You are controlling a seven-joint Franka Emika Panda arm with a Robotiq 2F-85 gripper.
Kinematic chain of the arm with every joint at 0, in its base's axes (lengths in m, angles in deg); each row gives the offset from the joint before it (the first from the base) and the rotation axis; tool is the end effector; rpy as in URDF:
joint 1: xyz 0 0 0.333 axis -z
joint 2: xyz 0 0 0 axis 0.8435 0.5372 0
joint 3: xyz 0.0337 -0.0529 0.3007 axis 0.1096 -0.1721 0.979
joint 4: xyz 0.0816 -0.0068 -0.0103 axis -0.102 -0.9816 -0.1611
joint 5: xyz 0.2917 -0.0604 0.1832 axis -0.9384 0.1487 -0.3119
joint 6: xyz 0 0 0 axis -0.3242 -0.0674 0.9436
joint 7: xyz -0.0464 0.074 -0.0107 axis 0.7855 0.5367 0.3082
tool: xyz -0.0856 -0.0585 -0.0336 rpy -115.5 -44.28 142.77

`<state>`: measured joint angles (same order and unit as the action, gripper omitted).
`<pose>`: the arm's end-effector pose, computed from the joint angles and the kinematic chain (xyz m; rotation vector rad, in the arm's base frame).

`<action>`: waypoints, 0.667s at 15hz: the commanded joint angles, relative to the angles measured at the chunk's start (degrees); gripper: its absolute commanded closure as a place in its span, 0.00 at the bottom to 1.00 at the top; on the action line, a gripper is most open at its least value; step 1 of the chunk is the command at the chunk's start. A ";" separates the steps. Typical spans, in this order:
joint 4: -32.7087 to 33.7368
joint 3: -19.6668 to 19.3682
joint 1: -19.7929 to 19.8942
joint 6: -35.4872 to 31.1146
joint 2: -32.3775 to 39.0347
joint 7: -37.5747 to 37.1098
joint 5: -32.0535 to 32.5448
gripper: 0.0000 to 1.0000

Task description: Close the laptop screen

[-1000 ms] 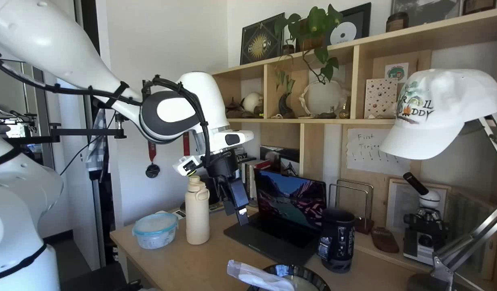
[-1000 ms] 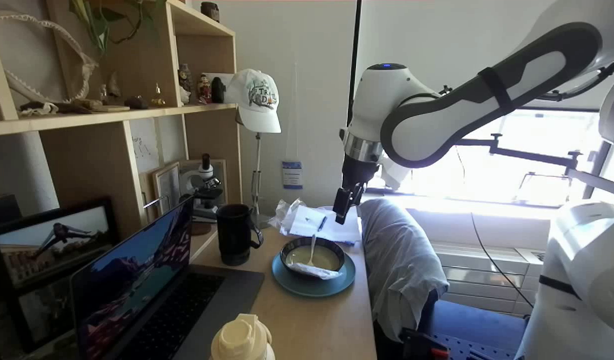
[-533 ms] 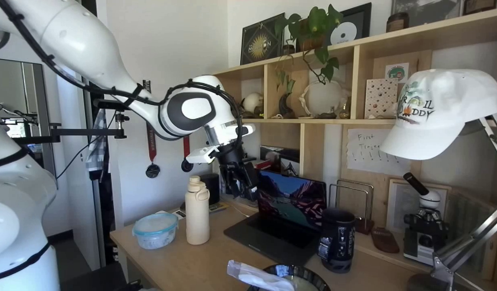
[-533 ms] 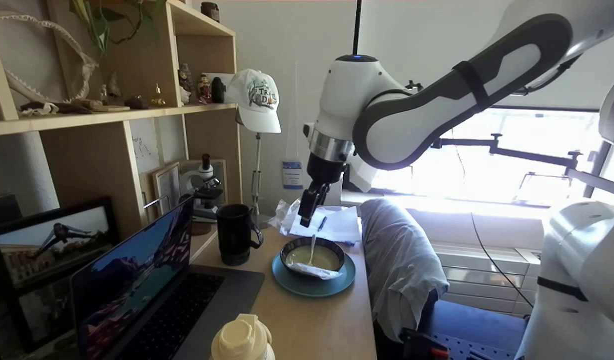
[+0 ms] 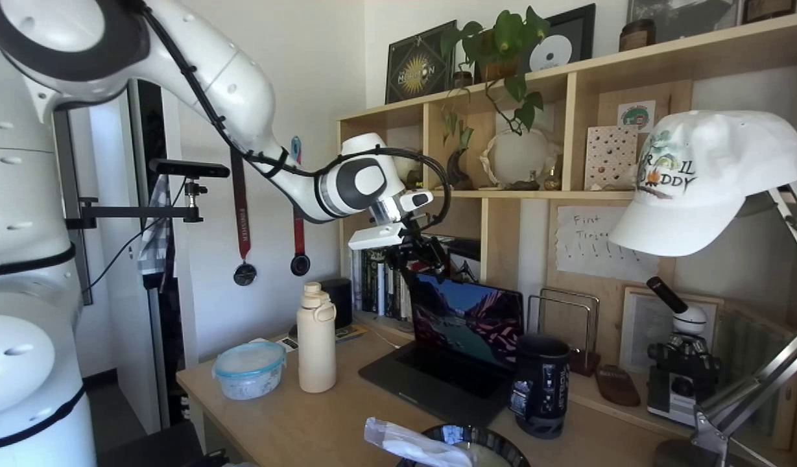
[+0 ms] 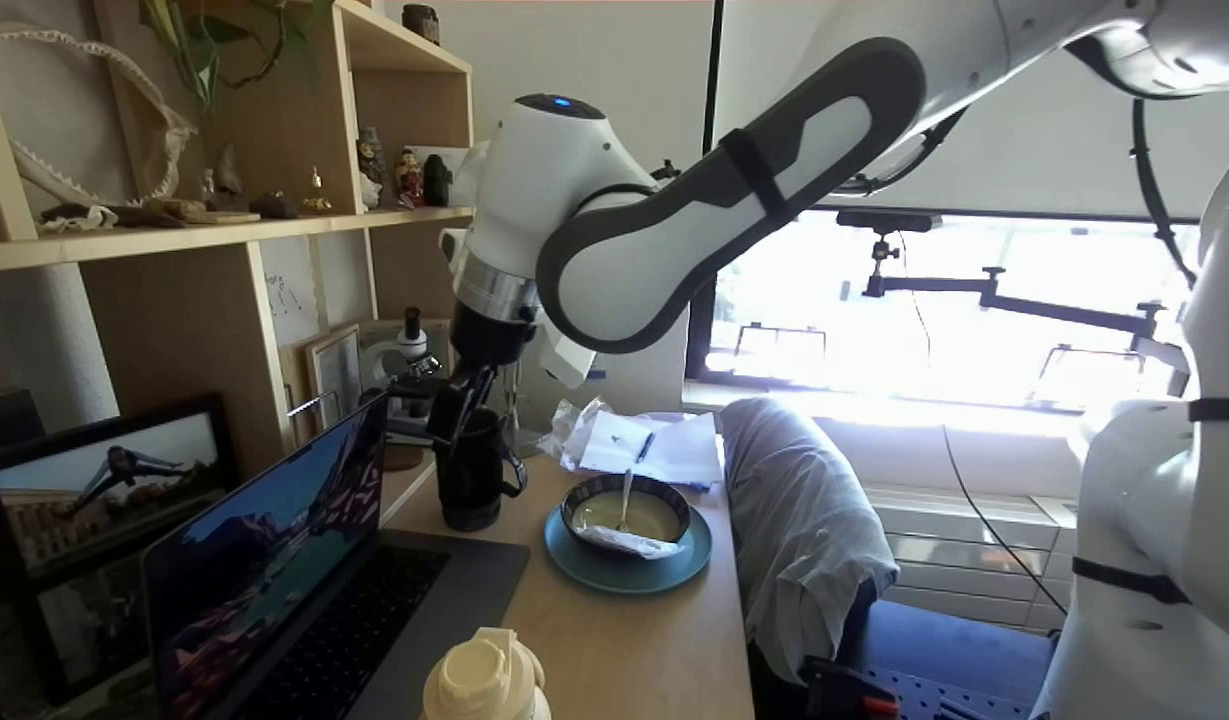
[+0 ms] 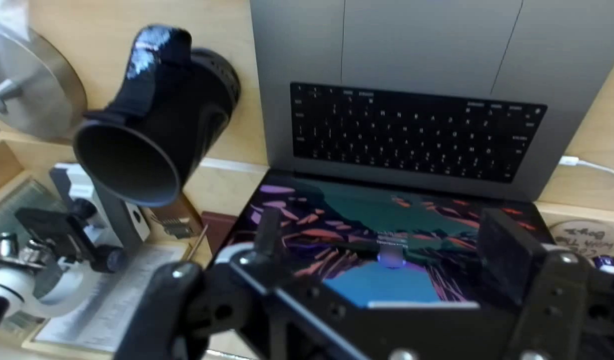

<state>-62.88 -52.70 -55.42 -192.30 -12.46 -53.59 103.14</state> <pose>0.5258 -0.0173 0.4423 2.8649 0.2709 0.6174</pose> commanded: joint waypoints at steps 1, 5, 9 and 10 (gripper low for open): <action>9.76 0.51 -1.28 -2.68 8.16 5.00 -2.96 0.00; 17.54 1.71 -2.43 -6.31 14.29 7.16 -5.26 0.00; 23.09 2.35 -3.30 -11.28 19.43 5.85 -6.25 0.00; 23.99 2.49 -3.44 -12.06 20.51 5.85 -6.59 0.00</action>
<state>-43.02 -50.92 -58.70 -202.05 4.37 -48.69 98.42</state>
